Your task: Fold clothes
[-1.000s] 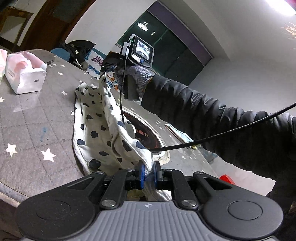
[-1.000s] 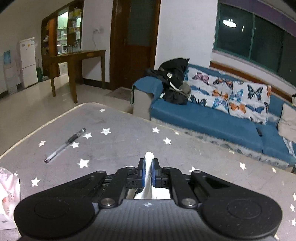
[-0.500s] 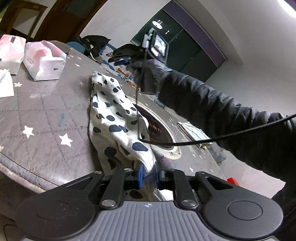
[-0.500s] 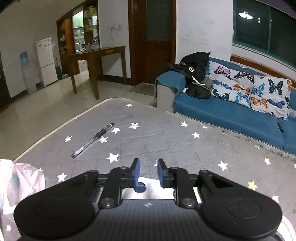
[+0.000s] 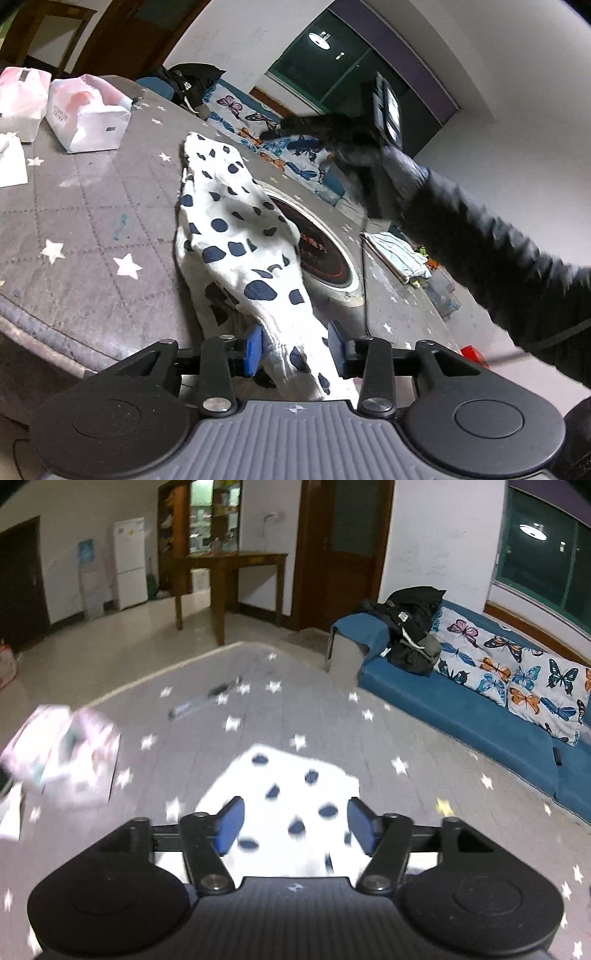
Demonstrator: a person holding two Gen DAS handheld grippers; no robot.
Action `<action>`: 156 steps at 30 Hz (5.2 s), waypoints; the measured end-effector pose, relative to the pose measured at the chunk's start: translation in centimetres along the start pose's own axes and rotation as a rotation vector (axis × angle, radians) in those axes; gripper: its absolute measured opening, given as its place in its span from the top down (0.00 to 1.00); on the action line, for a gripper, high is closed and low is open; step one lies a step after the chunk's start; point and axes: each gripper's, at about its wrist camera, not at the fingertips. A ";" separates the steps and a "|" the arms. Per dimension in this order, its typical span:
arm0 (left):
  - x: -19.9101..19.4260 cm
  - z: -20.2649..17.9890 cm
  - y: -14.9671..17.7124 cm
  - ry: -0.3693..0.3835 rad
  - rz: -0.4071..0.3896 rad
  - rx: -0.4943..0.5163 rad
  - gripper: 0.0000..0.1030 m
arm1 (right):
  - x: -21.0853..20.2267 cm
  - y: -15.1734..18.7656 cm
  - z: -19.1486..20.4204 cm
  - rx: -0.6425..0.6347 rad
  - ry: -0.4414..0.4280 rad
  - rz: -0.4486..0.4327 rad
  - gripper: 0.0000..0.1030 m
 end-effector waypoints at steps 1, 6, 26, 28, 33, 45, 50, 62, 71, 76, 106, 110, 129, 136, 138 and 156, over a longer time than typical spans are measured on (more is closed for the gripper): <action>0.1 0.0 -0.1 0.002 0.006 -0.005 0.62 | -0.8 0.8 0.1 -0.011 -0.007 0.007 0.35; 0.7 -0.2 -0.7 0.013 0.032 -0.031 0.81 | -5.1 5.0 1.2 -0.062 -0.057 0.027 0.24; 2.8 -3.7 -4.8 0.113 -0.035 -0.032 0.87 | -16.4 18.0 12.9 -0.348 -0.307 0.032 0.00; 3.0 -4.3 -4.9 0.122 -0.035 -0.020 0.87 | -16.0 18.6 14.1 -0.346 -0.295 0.038 0.00; 3.0 -4.9 -4.7 0.130 -0.040 0.003 0.87 | -14.4 19.8 17.0 -0.381 -0.173 0.038 0.00; 1.6 -0.7 -1.0 0.023 0.009 0.019 0.87 | -13.6 21.9 19.3 -0.493 0.056 0.140 0.00; 2.6 0.5 1.1 -0.005 0.092 0.020 0.86 | -13.7 22.9 18.7 -0.465 0.076 0.182 0.00; 5.7 -2.4 2.1 0.054 0.178 0.127 0.83 | -13.3 23.8 16.0 -0.355 0.133 0.241 0.00; 3.3 -2.6 0.3 0.068 0.132 0.213 0.68 | -15.6 24.7 15.2 -0.292 0.007 0.229 0.00; 1.8 -2.9 -0.8 0.066 0.080 0.255 0.68 | -17.0 25.2 14.6 -0.242 -0.032 0.236 0.00; 8.6 -4.1 -2.5 0.033 0.101 0.316 0.72 | -12.8 17.1 6.2 -0.010 -0.042 -0.010 0.12; 10.1 -4.1 -2.4 0.015 0.133 0.319 0.72 | -11.0 16.3 4.0 0.067 -0.070 -0.030 0.20; 11.6 -4.2 -2.4 0.001 0.169 0.302 0.70 | -3.8 14.9 -2.3 0.288 -0.223 -0.053 0.55; 11.8 -4.0 -2.5 0.006 0.175 0.295 0.70 | -3.3 15.2 -2.6 0.307 -0.242 -0.052 0.88; 11.8 -4.0 -2.5 0.006 0.175 0.296 0.70 | -3.7 14.9 -2.2 0.271 -0.200 -0.054 0.94; 10.1 -4.1 -4.5 0.015 0.106 0.285 0.64 | -7.4 14.0 2.6 0.031 -0.159 -0.048 0.77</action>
Point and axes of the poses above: each gripper's, at about its wrist camera, not at the fingertips, and x roughly the way its jaws point, z to its left, y to its underside, and after that the axes turned 14 degrees about -y, right-handed
